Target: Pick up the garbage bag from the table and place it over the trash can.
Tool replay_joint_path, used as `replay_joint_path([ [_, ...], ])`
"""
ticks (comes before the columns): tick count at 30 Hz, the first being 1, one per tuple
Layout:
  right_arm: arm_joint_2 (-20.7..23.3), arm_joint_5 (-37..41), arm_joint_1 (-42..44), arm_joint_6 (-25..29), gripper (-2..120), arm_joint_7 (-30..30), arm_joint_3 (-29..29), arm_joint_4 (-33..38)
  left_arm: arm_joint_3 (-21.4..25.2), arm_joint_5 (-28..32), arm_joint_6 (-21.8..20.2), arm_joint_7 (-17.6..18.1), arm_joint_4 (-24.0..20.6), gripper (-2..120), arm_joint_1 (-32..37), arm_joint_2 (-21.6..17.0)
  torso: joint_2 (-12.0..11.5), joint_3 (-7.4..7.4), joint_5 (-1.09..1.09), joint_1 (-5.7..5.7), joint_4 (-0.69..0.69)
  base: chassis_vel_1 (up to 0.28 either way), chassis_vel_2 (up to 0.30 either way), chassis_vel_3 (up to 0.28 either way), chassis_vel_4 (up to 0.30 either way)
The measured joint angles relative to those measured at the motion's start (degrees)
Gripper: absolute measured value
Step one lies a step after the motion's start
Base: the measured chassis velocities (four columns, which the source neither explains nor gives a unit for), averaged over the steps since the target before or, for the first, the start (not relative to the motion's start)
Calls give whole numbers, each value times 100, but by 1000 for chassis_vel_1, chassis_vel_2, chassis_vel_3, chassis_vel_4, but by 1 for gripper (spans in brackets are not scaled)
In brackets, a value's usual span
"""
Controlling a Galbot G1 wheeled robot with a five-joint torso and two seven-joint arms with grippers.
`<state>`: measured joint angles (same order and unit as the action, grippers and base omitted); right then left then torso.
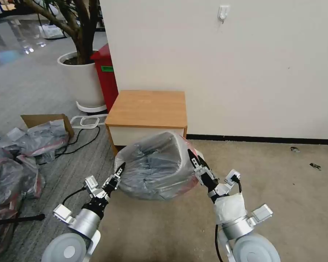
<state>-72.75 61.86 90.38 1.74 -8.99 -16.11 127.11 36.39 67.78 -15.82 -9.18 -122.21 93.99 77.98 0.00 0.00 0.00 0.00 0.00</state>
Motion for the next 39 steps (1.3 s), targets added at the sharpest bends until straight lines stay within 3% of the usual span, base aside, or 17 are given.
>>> replay_joint_path([
  [3, -14, -32, -13, -3, 76, -84, 20, -9, -12, -23, 16, -14, -39, 7, 45, 9, 0, 0, 0, 0, 0, 0, 0, 0, 0],
  [17, -71, -164, -46, 133, 30, -141, 34, -52, -54, -168, 33, -40, -33, 7, 89, 36, 0, 0, 0, 0, 0, 0, 0, 0, 0],
  [24, -97, -263, -78, 235, 0, -149, 39, -131, -106, -218, 42, -77, -50, 7, 117, 56, 0, 0, 0, 0, 0, 0, 0, 0, 0],
  [30, -121, -369, -124, 334, 0, -81, 44, -205, -164, -251, 44, -128, -61, 7, 152, 85, 0, 0, 0, 0, 0, 0, 0, 0, 0],
  [39, -175, -597, -272, 407, 0, 528, 29, -311, -232, -263, 36, -202, -89, 7, 163, 114, 0, 0, 0, 0, 0, 0, 0, 0, 0],
])
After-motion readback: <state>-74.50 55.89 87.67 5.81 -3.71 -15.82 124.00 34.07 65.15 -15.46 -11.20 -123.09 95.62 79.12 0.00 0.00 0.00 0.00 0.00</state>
